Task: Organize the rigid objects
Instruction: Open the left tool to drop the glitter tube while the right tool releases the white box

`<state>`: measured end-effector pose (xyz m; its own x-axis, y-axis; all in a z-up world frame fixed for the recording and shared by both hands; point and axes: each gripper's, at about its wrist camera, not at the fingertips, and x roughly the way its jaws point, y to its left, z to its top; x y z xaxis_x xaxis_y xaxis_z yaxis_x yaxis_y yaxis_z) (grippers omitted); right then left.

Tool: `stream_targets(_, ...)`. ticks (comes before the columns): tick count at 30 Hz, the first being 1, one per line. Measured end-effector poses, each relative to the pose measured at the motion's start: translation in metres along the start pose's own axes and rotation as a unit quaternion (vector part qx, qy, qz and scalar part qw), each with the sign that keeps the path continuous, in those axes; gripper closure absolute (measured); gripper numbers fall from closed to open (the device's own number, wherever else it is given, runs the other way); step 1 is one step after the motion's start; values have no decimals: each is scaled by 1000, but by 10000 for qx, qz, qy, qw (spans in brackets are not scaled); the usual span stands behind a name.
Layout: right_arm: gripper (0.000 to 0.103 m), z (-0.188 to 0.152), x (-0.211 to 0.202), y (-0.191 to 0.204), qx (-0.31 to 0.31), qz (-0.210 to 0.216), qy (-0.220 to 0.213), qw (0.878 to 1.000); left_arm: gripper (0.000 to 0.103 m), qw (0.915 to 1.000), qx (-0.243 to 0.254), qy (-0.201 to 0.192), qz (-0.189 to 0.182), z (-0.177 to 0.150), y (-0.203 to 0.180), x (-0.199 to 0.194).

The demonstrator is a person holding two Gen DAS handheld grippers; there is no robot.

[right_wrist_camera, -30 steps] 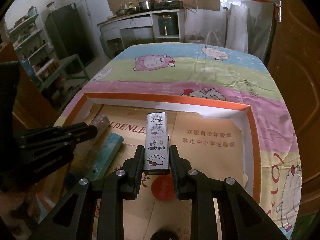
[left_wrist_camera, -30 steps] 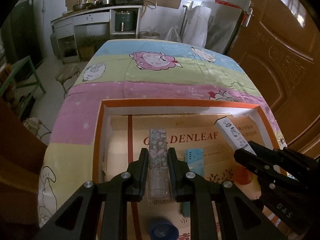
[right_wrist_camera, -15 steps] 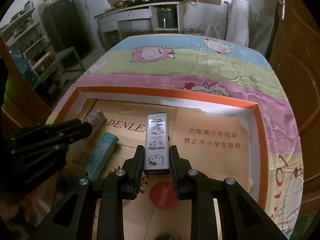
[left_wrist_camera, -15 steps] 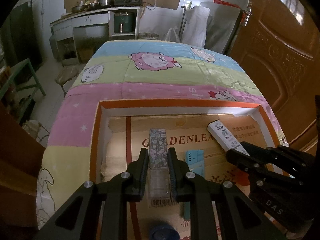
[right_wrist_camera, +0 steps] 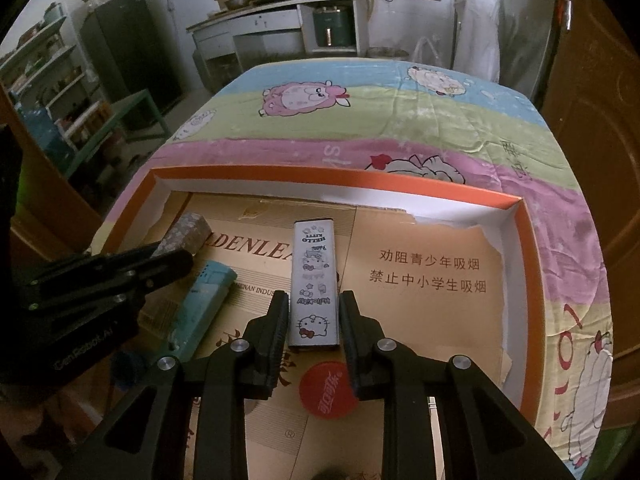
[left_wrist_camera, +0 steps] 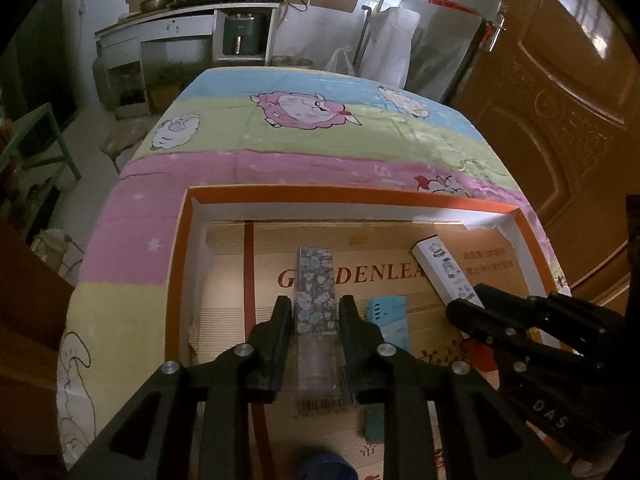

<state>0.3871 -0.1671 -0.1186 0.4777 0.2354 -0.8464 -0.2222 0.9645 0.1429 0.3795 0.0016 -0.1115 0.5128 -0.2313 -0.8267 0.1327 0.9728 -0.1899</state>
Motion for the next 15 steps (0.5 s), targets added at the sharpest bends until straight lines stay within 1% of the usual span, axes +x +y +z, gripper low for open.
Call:
stream_targets(2,75,0,0,0,-1,-3,-6,10000,74,10000,3,-2,-12,0,0,0)
stream_targets(5,71,0,-1,0,17,-34,-23,10000,70,10000,9,-11,-9,0,-1,-1)
stream_targets(7,69,0,-3,1,26,-49,-61,10000,70,10000,12,-13,-12,0,-1,-1)
stream_targets(15,68,-4,-17,1,41,-117,-242,9996,70,9999,57,-131,71,-1,-4,-12)
